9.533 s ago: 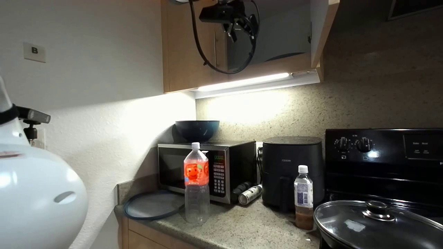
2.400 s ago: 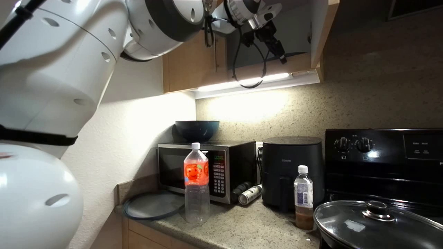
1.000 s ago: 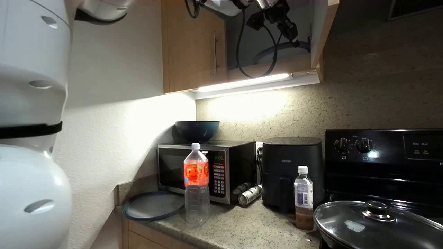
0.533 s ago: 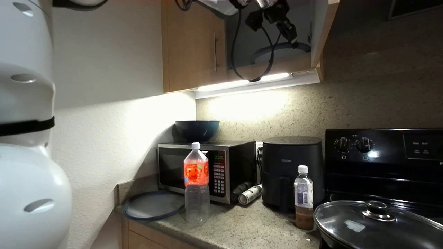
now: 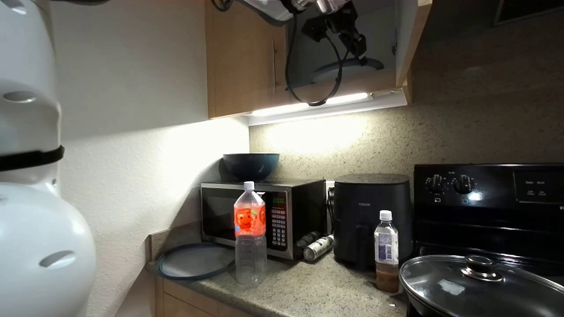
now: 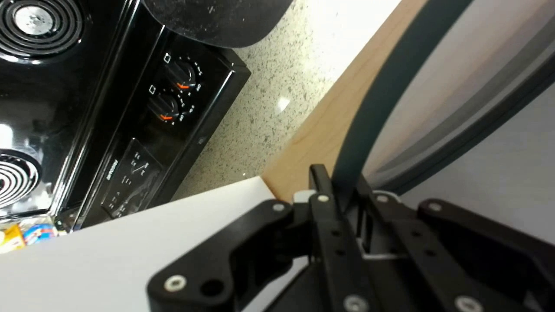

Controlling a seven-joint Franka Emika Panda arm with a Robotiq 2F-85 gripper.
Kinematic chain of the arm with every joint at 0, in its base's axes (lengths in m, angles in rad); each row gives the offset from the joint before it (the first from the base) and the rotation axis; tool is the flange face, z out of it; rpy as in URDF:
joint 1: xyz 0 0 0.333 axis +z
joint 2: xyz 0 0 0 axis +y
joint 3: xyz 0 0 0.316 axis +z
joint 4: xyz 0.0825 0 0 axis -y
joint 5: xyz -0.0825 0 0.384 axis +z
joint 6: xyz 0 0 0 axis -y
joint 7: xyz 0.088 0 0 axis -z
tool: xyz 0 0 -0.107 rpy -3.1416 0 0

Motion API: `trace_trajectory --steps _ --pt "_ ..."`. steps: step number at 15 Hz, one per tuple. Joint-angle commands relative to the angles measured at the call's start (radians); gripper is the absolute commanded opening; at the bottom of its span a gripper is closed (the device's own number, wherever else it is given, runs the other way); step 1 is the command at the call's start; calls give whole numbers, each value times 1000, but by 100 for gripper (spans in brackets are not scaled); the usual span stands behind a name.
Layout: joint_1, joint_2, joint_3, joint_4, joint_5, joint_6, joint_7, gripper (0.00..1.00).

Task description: Take the lid out of the cupboard and place it on the microwave

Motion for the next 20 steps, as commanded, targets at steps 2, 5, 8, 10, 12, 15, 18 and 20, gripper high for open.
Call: trace_trajectory --steps 2,5,8,10,12,15,18,20 --pt "44 -169 -6 -211 123 51 -222 3" --pt "42 -227 -5 -268 192 43 -303 3" --pt "35 -274 -6 -320 233 49 -355 3" --pt "29 -296 -7 -347 249 54 -365 3" --pt "17 -320 -10 -376 259 67 -354 3" --pt "-4 -363 -20 -433 270 90 -339 3" --pt "-31 -387 -25 -479 277 127 -324 3" --pt "-43 -401 -28 -502 285 140 -325 3"
